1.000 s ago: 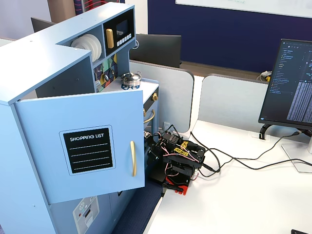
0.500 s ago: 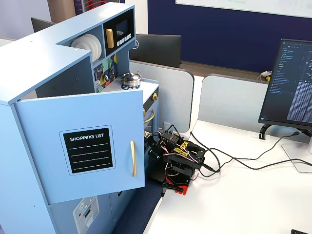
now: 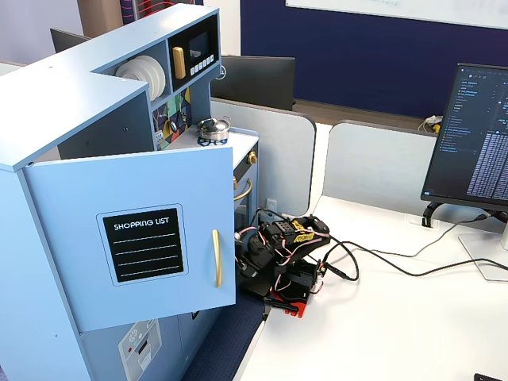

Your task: Close the left cabinet door

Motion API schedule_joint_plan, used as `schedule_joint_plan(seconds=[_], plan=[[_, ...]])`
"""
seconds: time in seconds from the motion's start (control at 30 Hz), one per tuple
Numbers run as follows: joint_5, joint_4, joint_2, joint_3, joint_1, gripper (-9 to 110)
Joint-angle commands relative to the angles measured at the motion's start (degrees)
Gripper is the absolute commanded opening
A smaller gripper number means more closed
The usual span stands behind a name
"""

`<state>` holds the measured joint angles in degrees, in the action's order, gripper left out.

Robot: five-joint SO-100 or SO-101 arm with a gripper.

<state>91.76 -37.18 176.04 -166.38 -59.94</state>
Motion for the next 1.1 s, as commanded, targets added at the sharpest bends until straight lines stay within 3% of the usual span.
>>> schedule_joint_plan(seconds=[0.0,0.2,0.47,0.67,1.07], plan=[[3.08,20.92,-5.27,2.02,-15.56,0],[3.69,43.24,-18.81,4.57,-30.59,0],[6.94,52.47,-31.55,12.39,-41.22,0],[10.90,54.58,-44.91,25.93,-43.42,0],[17.14,51.94,-70.31,58.80,-35.42,0]])
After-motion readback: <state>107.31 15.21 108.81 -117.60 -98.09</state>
